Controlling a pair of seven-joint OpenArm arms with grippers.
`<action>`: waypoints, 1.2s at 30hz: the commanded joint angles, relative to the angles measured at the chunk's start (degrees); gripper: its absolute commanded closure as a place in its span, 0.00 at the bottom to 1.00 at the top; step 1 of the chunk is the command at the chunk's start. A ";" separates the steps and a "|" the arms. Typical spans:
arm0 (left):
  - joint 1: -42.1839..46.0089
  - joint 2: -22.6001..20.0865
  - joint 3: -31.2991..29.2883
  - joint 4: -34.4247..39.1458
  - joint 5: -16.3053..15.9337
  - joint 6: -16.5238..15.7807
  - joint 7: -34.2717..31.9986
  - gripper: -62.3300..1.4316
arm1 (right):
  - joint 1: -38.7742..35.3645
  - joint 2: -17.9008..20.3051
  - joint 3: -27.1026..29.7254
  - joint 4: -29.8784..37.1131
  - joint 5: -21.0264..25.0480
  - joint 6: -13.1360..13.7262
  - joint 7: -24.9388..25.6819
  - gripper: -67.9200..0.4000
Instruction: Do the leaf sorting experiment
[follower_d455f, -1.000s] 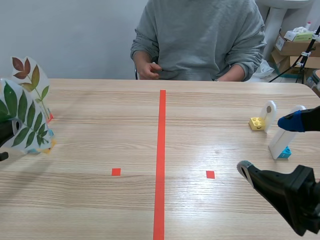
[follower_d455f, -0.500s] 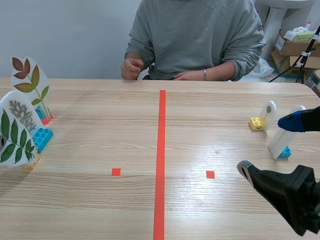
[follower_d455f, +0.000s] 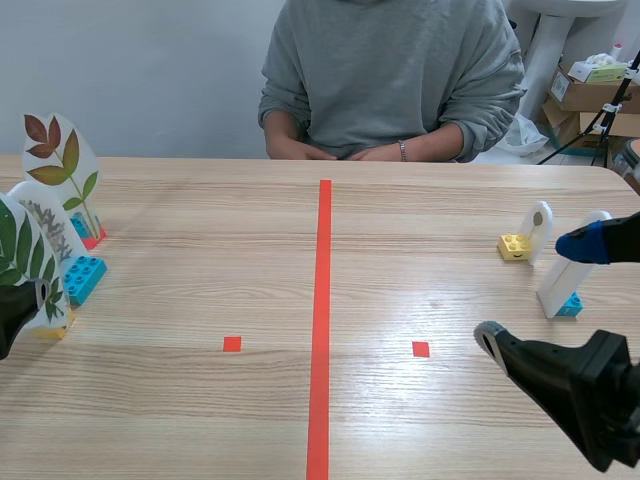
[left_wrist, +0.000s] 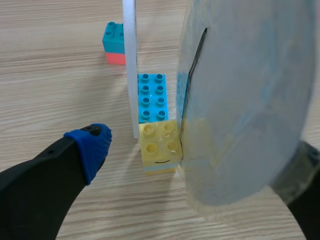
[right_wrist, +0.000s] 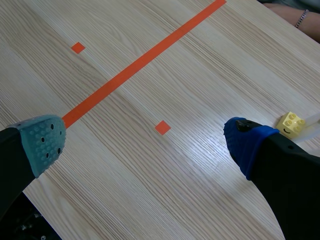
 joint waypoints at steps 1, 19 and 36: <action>-0.17 -0.37 0.00 1.38 -0.55 -0.20 -1.36 0.02 | 0.35 0.76 0.74 -0.09 0.59 0.44 0.44 0.02; 23.37 -0.68 -10.34 36.30 1.99 -6.62 -4.09 0.00 | 0.35 0.76 0.74 -0.09 0.59 0.44 0.42 0.02; 36.68 -0.68 -10.14 52.78 -1.03 -6.43 1.07 0.00 | 0.35 0.76 0.74 -0.09 0.63 0.44 0.44 0.02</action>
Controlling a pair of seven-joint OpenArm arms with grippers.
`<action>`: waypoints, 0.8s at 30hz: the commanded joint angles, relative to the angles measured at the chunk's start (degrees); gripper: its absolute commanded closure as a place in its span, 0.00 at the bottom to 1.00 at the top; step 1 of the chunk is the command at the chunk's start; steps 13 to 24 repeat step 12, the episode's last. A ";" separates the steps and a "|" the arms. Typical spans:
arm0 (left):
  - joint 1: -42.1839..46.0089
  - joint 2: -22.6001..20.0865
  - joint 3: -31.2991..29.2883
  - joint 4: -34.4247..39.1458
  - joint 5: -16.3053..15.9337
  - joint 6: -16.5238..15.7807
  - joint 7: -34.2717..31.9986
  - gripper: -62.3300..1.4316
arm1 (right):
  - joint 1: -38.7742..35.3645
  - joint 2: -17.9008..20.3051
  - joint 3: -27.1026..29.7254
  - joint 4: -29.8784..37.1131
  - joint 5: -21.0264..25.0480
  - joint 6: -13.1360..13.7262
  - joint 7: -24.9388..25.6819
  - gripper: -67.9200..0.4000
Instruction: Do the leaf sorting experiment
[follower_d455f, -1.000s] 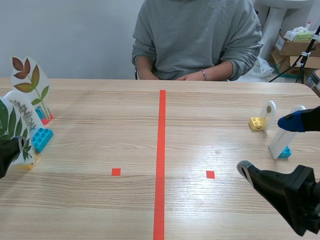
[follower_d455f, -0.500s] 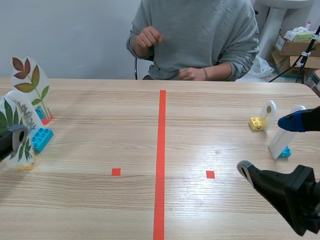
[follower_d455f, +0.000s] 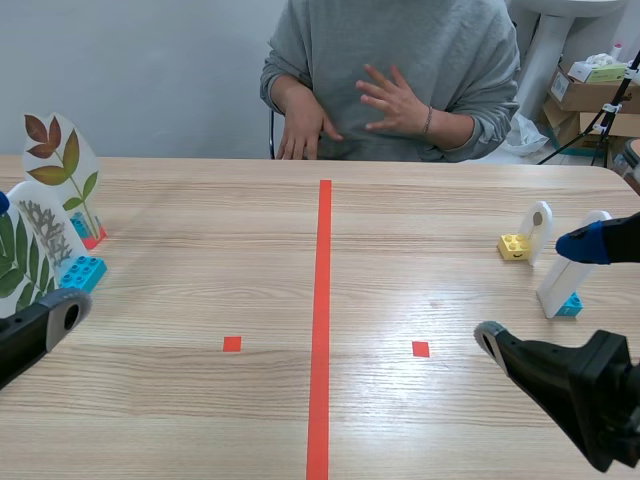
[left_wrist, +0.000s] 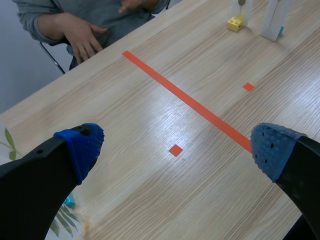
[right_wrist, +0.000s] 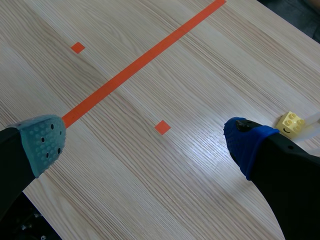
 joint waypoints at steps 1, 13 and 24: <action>0.22 -0.33 0.15 -0.50 -0.94 0.50 -0.33 0.00 | 0.35 0.76 0.74 -0.09 0.66 0.44 0.46 0.02; 0.02 -0.33 0.15 -0.50 -1.64 0.28 0.04 0.00 | 0.35 0.76 0.74 -0.09 0.66 0.44 0.48 0.02; 0.02 -0.33 0.15 -0.50 -1.64 0.28 0.04 0.00 | 0.35 0.76 0.74 -0.09 0.66 0.44 0.48 0.02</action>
